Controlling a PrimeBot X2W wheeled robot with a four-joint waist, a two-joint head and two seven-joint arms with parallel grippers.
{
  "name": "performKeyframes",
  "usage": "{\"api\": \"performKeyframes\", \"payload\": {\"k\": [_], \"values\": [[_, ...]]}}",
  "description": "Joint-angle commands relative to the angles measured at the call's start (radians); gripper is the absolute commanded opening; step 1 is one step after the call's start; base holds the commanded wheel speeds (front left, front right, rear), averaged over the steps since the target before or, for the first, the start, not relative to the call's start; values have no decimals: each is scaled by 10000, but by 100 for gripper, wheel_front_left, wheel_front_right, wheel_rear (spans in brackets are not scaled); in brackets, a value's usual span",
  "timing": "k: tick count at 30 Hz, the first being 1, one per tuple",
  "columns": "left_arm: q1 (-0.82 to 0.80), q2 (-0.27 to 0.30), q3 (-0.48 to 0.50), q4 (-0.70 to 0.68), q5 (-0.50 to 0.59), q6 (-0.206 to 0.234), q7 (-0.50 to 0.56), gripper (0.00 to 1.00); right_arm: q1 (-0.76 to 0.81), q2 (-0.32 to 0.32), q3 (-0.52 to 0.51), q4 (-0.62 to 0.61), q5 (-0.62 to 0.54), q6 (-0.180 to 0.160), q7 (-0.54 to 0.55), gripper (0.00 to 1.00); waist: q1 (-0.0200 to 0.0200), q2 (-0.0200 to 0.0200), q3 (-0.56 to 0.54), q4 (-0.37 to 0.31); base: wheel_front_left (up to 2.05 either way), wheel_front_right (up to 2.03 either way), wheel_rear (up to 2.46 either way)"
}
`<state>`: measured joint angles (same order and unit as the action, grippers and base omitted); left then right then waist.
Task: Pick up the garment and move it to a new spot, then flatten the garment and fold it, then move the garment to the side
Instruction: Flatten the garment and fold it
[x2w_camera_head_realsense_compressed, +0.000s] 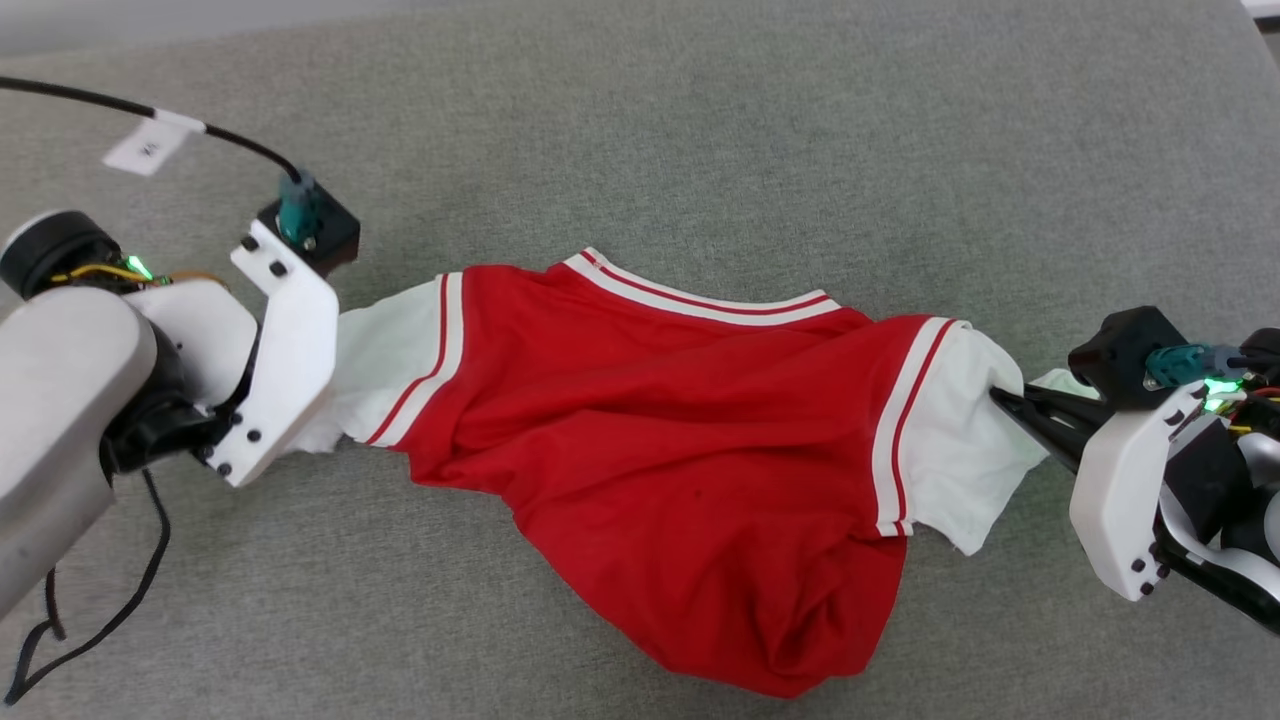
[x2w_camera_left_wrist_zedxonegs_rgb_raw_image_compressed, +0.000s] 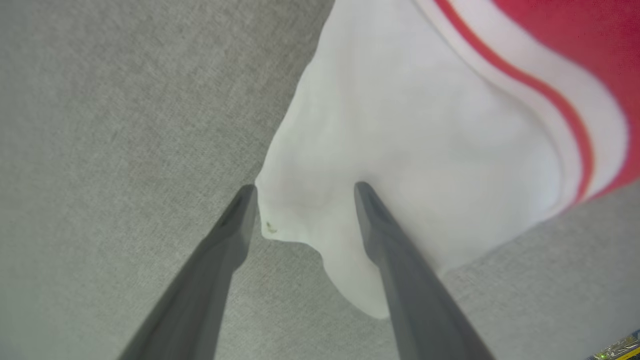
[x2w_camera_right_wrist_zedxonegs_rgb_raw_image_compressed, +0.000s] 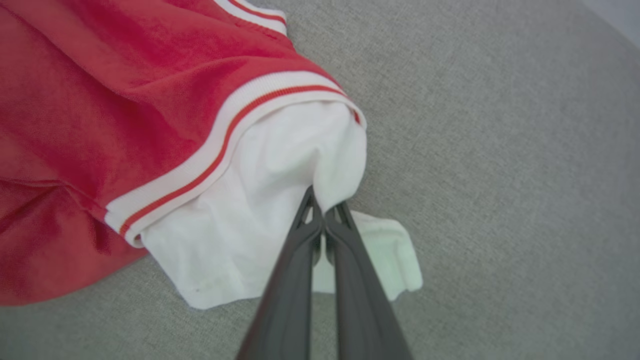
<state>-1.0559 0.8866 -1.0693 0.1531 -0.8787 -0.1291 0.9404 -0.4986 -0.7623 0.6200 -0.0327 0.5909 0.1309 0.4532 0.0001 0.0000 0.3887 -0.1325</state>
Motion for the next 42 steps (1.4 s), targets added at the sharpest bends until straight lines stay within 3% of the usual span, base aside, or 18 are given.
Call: {"api": "performKeyframes", "payload": {"k": [1,10,11,20,26,31,42], "values": [[-148,106,-291,66,-71,2,45,100,-169,65,42,19,7,-5,-57,0,-1,0,141,-92,0,0,0],[-332,90,-2056,764,-133,17,-31,99,-567,117,353,212,98,-5,-223,0,-1,0,495,-156,0,0,0],[-328,51,-2117,775,-157,17,-19,0,-596,111,384,238,109,-5,-239,0,-1,0,507,-147,0,0,0],[-315,-137,-2184,647,-378,10,-351,0,-741,-2,652,635,256,-5,-427,0,-1,0,-168,137,0,0,0],[-414,-368,-2119,922,-267,12,-2119,0,-725,-263,512,904,326,-5,-766,0,-1,0,-1222,533,0,0,0],[-677,-235,-2118,927,-103,13,-3372,0,-844,-495,218,898,389,-5,-907,0,-1,0,-1933,826,0,0,0],[-2071,-179,-1820,1280,407,13,-5653,0,-2239,-1074,-277,587,123,-5,-743,0,-1,0,-2581,1243,0,0,0]]}}
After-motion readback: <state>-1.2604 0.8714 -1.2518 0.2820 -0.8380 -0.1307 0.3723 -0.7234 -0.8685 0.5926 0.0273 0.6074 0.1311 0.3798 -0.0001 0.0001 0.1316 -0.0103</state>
